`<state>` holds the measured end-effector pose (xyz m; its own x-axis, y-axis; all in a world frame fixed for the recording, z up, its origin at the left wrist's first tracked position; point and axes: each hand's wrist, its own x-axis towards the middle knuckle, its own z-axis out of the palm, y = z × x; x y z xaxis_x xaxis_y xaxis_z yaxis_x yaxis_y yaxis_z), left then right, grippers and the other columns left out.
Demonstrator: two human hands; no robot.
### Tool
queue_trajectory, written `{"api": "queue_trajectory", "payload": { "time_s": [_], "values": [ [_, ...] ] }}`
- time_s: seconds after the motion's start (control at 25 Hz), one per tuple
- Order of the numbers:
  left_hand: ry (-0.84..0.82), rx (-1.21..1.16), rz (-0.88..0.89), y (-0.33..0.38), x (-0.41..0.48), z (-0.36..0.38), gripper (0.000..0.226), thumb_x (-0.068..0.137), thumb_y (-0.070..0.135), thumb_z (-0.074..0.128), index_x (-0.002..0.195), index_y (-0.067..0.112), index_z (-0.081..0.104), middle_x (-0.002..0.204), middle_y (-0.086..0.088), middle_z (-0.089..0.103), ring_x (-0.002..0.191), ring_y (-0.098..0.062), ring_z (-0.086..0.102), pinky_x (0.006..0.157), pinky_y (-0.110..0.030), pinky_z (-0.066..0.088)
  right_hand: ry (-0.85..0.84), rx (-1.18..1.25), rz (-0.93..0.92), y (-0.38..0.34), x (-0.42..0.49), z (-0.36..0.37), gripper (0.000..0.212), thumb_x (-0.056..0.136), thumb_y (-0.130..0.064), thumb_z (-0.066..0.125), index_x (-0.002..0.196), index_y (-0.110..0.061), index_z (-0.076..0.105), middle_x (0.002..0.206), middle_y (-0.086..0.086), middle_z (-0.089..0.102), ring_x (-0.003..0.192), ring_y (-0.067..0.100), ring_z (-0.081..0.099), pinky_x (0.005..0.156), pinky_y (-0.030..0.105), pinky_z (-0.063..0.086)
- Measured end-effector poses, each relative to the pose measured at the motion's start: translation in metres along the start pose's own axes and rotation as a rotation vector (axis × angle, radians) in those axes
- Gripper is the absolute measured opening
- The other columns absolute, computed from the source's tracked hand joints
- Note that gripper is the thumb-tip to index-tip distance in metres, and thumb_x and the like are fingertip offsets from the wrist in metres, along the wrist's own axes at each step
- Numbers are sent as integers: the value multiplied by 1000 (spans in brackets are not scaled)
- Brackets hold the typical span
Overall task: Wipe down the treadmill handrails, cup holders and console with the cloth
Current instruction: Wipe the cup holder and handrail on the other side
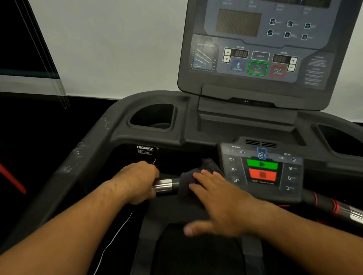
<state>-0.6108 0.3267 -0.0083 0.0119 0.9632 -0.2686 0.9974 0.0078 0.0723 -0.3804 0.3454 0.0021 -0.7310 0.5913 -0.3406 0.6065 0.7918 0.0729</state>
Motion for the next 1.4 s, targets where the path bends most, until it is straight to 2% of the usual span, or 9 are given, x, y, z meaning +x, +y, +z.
{"api": "queue_trajectory", "payload": {
  "time_s": [0.08,0.2,0.44,0.56,0.72,0.88,1.04,1.2,1.4],
  "values": [
    [-13,14,-20,1,1,-2,25,79,35,71,101,29,64,92,6,61,81,-16,59,66,-29,46,160,29,55,-2,23,-15,77,81,-67,57,135,-15,39,137,9,44,126,30,43,105,41,34],
    [-47,36,-30,3,4,-4,26,77,35,74,100,30,64,87,8,59,78,-14,59,63,-28,45,163,-117,85,0,55,-19,69,75,-51,72,128,-16,44,125,7,48,115,28,47,95,41,38],
    [-57,43,12,-3,9,-5,24,76,41,74,98,34,64,85,10,58,77,-11,58,63,-26,42,385,-253,124,-8,61,25,25,89,-25,47,110,-13,55,94,8,66,82,27,63,75,40,46],
    [-66,3,25,-7,8,-2,26,78,43,73,101,34,64,88,11,59,78,-8,58,63,-24,42,454,-277,100,-5,64,30,29,89,-25,41,111,-13,56,93,8,65,79,28,63,73,41,45],
    [-59,25,48,-7,6,-5,23,80,41,71,100,32,64,87,10,59,79,-11,59,64,-25,44,-70,109,56,12,80,-15,41,73,-49,72,103,-27,55,96,-3,63,83,21,63,68,32,48],
    [-66,74,54,-3,7,-8,24,82,40,71,102,30,64,86,10,56,78,-11,57,64,-25,41,-451,405,50,16,103,-38,26,69,-34,82,90,-30,67,87,-7,69,77,13,66,69,28,58],
    [-91,59,49,-2,8,-11,25,81,41,72,102,30,64,87,11,59,79,-9,59,65,-25,44,-47,48,2,9,86,-15,46,75,-50,69,109,-23,54,103,0,64,89,24,64,72,34,49],
    [-112,45,41,-1,7,-13,25,80,41,73,102,32,65,85,11,60,79,-8,60,66,-24,44,415,-278,-87,-2,72,23,40,88,-39,54,119,-13,51,104,5,64,86,24,63,76,38,45],
    [-113,67,2,3,0,-13,27,84,40,70,108,29,63,95,9,63,86,-11,61,69,-25,44,1,121,-2,-12,95,-15,51,72,-57,68,108,-22,60,100,-1,65,88,22,64,70,32,49]
  ]
}}
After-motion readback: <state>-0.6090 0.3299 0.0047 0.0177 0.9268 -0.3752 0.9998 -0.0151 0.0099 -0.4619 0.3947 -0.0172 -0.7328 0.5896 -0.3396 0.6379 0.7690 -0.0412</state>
